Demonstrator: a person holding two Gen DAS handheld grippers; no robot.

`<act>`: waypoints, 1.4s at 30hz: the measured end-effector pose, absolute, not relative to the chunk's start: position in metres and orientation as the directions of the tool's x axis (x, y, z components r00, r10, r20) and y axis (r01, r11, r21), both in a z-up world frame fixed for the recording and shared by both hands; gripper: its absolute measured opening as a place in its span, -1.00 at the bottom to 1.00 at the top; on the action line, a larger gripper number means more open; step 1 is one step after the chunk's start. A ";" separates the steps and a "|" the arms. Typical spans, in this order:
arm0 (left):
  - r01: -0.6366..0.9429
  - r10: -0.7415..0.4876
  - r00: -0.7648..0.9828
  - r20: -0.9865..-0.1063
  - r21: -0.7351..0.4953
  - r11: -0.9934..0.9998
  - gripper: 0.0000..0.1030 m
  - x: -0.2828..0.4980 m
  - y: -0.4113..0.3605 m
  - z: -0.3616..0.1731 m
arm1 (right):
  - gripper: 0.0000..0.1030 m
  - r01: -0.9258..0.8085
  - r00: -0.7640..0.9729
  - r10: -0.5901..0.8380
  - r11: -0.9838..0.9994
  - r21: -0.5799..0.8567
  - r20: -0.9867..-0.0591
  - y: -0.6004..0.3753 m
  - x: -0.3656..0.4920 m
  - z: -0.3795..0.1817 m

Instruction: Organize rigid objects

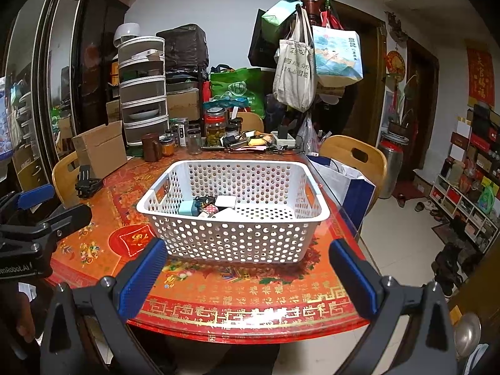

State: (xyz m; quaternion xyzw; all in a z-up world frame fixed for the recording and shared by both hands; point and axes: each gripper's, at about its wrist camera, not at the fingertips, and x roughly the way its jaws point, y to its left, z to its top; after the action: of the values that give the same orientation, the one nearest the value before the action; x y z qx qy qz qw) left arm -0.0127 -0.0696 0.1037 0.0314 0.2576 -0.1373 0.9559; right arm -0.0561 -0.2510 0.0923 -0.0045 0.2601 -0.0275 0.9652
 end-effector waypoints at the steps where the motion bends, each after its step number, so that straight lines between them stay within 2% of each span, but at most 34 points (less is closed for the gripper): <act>1: 0.278 -0.246 0.830 -0.501 -0.010 0.960 1.00 -0.013 -0.070 0.104 | 1.00 0.051 0.863 -0.055 0.998 -0.022 -0.502 -0.251 -0.056 0.093; 42: 0.288 -0.247 0.822 -0.514 0.000 0.958 1.00 -0.013 -0.071 0.095 | 1.00 0.047 0.861 -0.055 0.999 -0.028 -0.506 -0.246 -0.056 0.089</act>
State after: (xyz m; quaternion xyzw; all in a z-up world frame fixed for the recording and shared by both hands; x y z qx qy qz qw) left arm -0.0126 -0.0711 0.0945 0.0388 0.2636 -0.1402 0.9536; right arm -0.0556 -0.2464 0.0889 -0.0074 0.2628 -0.0264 0.9645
